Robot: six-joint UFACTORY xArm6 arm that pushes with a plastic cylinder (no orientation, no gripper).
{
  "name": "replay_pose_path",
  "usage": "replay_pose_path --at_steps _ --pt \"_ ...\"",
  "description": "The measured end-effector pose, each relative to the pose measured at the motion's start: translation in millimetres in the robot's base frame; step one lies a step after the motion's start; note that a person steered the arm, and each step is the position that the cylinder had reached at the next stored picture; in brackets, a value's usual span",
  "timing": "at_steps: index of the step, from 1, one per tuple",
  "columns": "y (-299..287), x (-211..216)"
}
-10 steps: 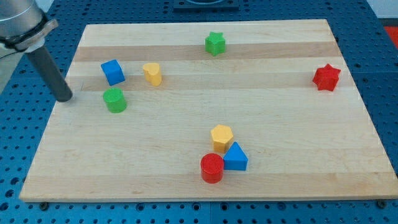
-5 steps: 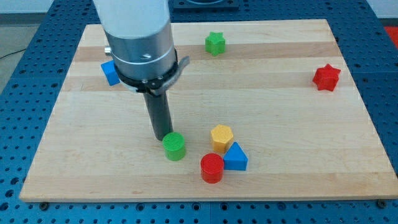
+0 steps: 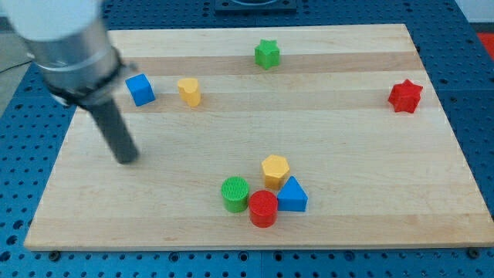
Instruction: Push blue cube into green circle
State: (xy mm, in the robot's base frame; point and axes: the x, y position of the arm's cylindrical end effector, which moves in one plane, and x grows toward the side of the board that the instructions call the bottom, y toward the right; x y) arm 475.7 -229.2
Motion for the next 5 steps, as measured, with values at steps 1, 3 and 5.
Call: replay_pose_path --at_steps 1,3,5 --pt "-53.2 -71.0" --pt "18.5 -146.2" --pt "25.8 -91.9"
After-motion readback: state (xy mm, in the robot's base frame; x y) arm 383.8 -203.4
